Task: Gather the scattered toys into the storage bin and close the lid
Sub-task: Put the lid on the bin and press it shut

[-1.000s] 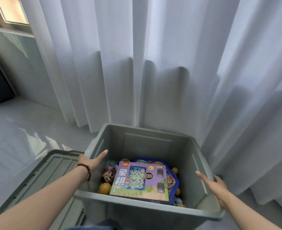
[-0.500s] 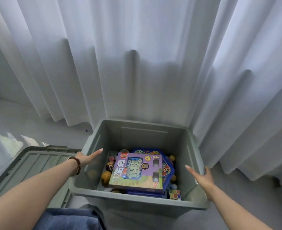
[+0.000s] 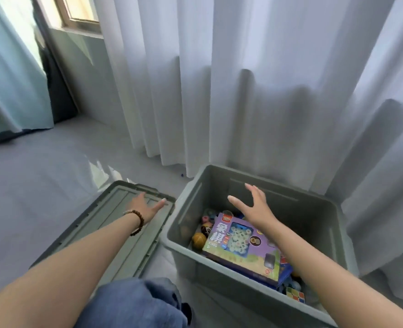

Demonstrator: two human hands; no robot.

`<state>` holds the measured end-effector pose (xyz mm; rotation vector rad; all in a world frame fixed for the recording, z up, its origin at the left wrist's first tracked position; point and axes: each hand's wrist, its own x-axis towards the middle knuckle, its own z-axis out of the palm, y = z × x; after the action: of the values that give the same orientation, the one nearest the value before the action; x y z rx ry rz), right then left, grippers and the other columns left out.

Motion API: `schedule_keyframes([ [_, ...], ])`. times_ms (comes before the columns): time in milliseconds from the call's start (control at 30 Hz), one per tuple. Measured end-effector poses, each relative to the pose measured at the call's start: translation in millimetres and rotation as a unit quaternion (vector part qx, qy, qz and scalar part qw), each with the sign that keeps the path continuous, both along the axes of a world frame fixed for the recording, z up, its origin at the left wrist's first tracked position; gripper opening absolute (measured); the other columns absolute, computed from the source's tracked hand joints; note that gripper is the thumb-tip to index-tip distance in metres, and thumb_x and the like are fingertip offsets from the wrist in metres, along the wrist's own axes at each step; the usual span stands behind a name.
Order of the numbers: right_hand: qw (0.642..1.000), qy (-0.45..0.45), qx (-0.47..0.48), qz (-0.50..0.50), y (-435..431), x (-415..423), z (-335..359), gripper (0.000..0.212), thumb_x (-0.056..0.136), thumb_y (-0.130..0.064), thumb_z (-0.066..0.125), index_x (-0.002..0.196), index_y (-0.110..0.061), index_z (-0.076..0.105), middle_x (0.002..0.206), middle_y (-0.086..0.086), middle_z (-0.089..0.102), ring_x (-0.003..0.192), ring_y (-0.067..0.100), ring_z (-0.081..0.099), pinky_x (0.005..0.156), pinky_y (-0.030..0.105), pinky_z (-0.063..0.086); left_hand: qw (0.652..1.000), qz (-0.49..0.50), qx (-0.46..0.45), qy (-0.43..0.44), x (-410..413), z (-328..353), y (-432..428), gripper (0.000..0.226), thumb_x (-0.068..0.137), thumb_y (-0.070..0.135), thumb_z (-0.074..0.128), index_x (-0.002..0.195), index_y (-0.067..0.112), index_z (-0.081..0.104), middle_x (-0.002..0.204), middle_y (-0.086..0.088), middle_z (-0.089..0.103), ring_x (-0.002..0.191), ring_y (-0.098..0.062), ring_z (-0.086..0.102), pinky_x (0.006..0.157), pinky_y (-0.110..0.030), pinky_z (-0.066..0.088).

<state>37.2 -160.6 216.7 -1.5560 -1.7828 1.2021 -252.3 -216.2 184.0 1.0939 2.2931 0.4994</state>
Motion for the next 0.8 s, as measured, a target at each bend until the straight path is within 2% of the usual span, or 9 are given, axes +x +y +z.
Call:
schedule_keyframes([
  [133, 0.978, 0.136, -0.076, 0.137, -13.2, -131.3, 7.2, 0.078, 0.081, -0.055, 0.059, 0.145, -0.030, 0.023, 0.155, 0.003, 0.020, 0.141, 0.022, 0.024, 0.112, 0.042, 0.028, 0.995, 0.093, -0.012, 0.041, -79.5, -7.2, -71.6, 0.092, 0.081, 0.066, 0.048, 0.147, 0.007, 0.022, 0.150, -0.014, 0.031, 0.136, -0.033, 0.034, 0.111, -0.042, 0.031],
  [200, 0.963, 0.156, -0.128, 0.179, -25.3, -189.0, -6.1, 0.076, 0.083, -0.054, 0.058, 0.146, -0.028, 0.023, 0.152, 0.005, 0.027, 0.138, 0.025, 0.030, 0.109, 0.040, 0.031, 0.986, 0.162, -0.018, 0.031, -113.7, -17.4, -107.8, 0.093, 0.080, 0.067, 0.048, 0.146, 0.006, 0.023, 0.149, -0.015, 0.033, 0.135, -0.034, 0.034, 0.110, -0.044, 0.031],
  [300, 0.948, 0.140, -0.214, 0.191, -43.8, -250.2, -51.7, 0.082, 0.078, -0.060, 0.059, 0.145, -0.026, 0.026, 0.153, 0.003, 0.026, 0.137, 0.025, 0.031, 0.112, 0.042, 0.030, 0.964, 0.264, -0.026, -0.004, -151.2, -48.4, -153.5, 0.097, 0.078, 0.067, 0.051, 0.146, 0.006, 0.020, 0.149, -0.019, 0.031, 0.134, -0.037, 0.033, 0.109, -0.046, 0.030],
  [400, 0.933, 0.130, -0.294, 0.160, -55.2, -276.3, -114.7, 0.090, 0.075, -0.062, 0.062, 0.146, -0.024, 0.023, 0.155, 0.002, 0.021, 0.140, 0.024, 0.026, 0.114, 0.045, 0.027, 0.947, 0.315, -0.044, -0.046, -173.3, -102.6, -177.3, 0.099, 0.078, 0.064, 0.054, 0.147, 0.003, 0.017, 0.150, -0.020, 0.027, 0.137, -0.037, 0.029, 0.112, -0.046, 0.027],
  [500, 0.919, 0.118, -0.362, 0.100, -58.0, -279.5, -163.4, 0.092, 0.077, -0.057, 0.064, 0.148, -0.020, 0.018, 0.156, 0.004, 0.018, 0.141, 0.024, 0.024, 0.114, 0.043, 0.026, 0.942, 0.318, -0.067, -0.090, -180.9, -151.9, -179.5, 0.097, 0.077, 0.061, 0.059, 0.145, 0.002, 0.022, 0.148, -0.019, 0.034, 0.136, -0.035, 0.033, 0.112, -0.042, 0.028],
  [600, 0.913, 0.113, -0.387, 0.063, -54.3, -279.4, -203.3, 0.095, 0.078, -0.052, 0.066, 0.149, -0.017, 0.014, 0.156, 0.006, 0.019, 0.142, 0.024, 0.023, 0.115, 0.042, 0.026, 0.930, 0.331, -0.072, -0.142, -178.7, -186.7, -173.3, 0.103, 0.073, 0.061, 0.064, 0.145, 0.001, 0.021, 0.149, -0.019, 0.030, 0.136, -0.034, 0.032, 0.112, -0.041, 0.029],
  [700, 0.912, 0.109, -0.395, 0.028, -48.8, -283.3, -231.5, 0.095, 0.079, -0.048, 0.067, 0.150, -0.019, 0.010, 0.156, 0.005, 0.018, 0.141, 0.024, 0.024, 0.113, 0.043, 0.026, 0.925, 0.330, -0.089, -0.163, -178.3, -216.4, -163.4, 0.117, 0.064, 0.072, 0.062, 0.147, 0.002, 0.017, 0.151, -0.018, 0.026, 0.137, -0.034, 0.032, 0.112, -0.042, 0.030],
  [800, 0.905, 0.097, -0.414, -0.011, -48.8, -286.8, -252.5, 0.101, 0.078, -0.049, 0.068, 0.150, -0.022, 0.004, 0.157, 0.003, 0.013, 0.142, 0.024, 0.023, 0.112, 0.044, 0.027, 0.919, 0.332, -0.102, -0.185, -174.2, -243.0, -155.4, 0.116, 0.067, 0.070, 0.062, 0.148, 0.005, 0.012, 0.155, -0.013, 0.019, 0.139, -0.031, 0.028, 0.114, -0.040, 0.026],
])
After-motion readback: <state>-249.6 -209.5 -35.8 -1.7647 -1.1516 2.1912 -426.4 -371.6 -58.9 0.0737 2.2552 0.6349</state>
